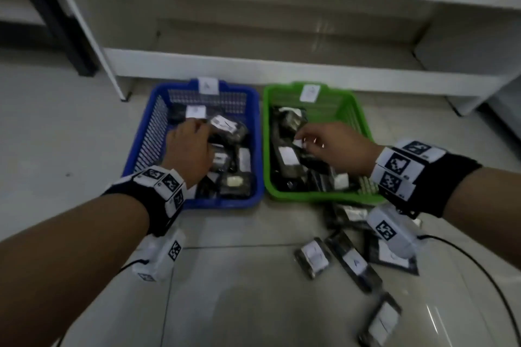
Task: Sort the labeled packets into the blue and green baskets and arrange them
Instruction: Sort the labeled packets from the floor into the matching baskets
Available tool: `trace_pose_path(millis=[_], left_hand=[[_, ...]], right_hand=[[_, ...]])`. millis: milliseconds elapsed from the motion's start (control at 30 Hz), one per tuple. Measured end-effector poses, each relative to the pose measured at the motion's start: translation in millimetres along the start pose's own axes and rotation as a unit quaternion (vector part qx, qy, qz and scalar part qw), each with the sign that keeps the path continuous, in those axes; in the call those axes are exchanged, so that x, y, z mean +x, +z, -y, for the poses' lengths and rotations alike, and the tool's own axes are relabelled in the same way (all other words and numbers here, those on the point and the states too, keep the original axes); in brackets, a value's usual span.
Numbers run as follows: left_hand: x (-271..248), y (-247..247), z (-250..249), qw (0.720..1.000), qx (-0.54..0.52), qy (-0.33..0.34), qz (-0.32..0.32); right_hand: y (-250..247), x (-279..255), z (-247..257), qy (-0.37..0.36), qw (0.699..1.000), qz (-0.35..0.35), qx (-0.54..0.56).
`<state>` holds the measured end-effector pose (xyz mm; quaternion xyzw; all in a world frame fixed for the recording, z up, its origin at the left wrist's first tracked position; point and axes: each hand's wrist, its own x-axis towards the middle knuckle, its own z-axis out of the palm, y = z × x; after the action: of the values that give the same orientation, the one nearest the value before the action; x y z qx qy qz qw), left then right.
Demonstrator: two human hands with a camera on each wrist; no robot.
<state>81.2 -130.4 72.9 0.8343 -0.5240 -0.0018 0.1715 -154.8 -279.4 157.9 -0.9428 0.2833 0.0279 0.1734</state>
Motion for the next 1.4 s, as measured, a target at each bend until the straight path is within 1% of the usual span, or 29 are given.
trace_pose_path(millis=[67, 133, 233, 300, 333, 367, 400, 467, 500, 533, 600, 667, 733, 800, 867, 1000, 1033, 1100, 1133, 1233, 1300, 1333, 1400], left_hand=[[-13, 0, -36, 0.992, -0.033, 0.109, 0.049], [-35, 7, -77, 0.97, -0.046, 0.211, 0.112], [-69, 29, -125, 0.922, -0.031, 0.339, 0.187], [-91, 53, -152, 0.876, -0.006, 0.425, 0.229], [-102, 63, -164, 0.861, 0.01, 0.447, 0.244], [-111, 72, -170, 0.857, 0.027, 0.446, 0.257], [-119, 80, -174, 0.864, 0.04, 0.422, 0.27], [-127, 93, -175, 0.89, 0.054, 0.34, 0.301], [-128, 98, -173, 0.9, 0.056, 0.299, 0.313], [-127, 102, -171, 0.907, 0.05, 0.269, 0.32], [-124, 109, -166, 0.916, 0.019, 0.238, 0.324], [-120, 116, -162, 0.916, -0.016, 0.204, 0.346], [-119, 119, -161, 0.913, -0.041, 0.167, 0.37], [-118, 120, -161, 0.914, -0.051, 0.163, 0.367], [-121, 119, -160, 0.915, -0.073, 0.177, 0.356], [-125, 107, -152, 0.903, -0.105, 0.243, 0.338], [-125, 103, -150, 0.903, -0.112, 0.252, 0.329], [-124, 95, -147, 0.912, -0.125, 0.254, 0.297], [-122, 91, -146, 0.917, -0.134, 0.262, 0.27], [-109, 82, -142, 0.916, -0.143, 0.337, 0.162], [-92, 77, -140, 0.917, -0.148, 0.355, 0.103], [-81, 72, -140, 0.924, -0.159, 0.338, 0.08], [-58, 62, -141, 0.943, -0.197, 0.267, 0.034]], right_hand=[[7, -35, -15, -0.017, 1.0, 0.007, -0.013], [21, -73, -30, -0.053, 0.998, 0.015, -0.025], [49, -126, -50, -0.097, 0.994, 0.022, -0.036], [71, -158, -67, -0.097, 0.994, 0.039, -0.028], [82, -171, -76, -0.09, 0.994, 0.057, -0.026], [91, -180, -83, -0.081, 0.993, 0.078, -0.027], [99, -188, -91, -0.071, 0.992, 0.102, -0.036], [111, -203, -106, -0.048, 0.985, 0.158, -0.052], [113, -207, -112, -0.038, 0.982, 0.176, -0.052], [115, -210, -115, -0.029, 0.982, 0.182, -0.047], [118, -212, -119, -0.017, 0.985, 0.171, -0.031], [119, -207, -117, -0.001, 0.985, 0.173, -0.012], [122, -200, -112, 0.014, 0.981, 0.194, 0.003], [130, -191, -106, 0.021, 0.975, 0.221, 0.002], [141, -185, -101, 0.028, 0.971, 0.239, -0.014], [156, -178, -95, 0.054, 0.967, 0.247, -0.042], [158, -176, -95, 0.06, 0.965, 0.249, -0.049], [155, -172, -92, 0.054, 0.966, 0.243, -0.066], [153, -170, -92, 0.044, 0.969, 0.234, -0.067], [143, -165, -91, 0.007, 0.982, 0.184, -0.031], [138, -162, -91, -0.021, 0.989, 0.147, -0.002], [134, -160, -91, -0.037, 0.991, 0.126, 0.019], [128, -155, -91, -0.043, 0.993, 0.087, 0.06]])
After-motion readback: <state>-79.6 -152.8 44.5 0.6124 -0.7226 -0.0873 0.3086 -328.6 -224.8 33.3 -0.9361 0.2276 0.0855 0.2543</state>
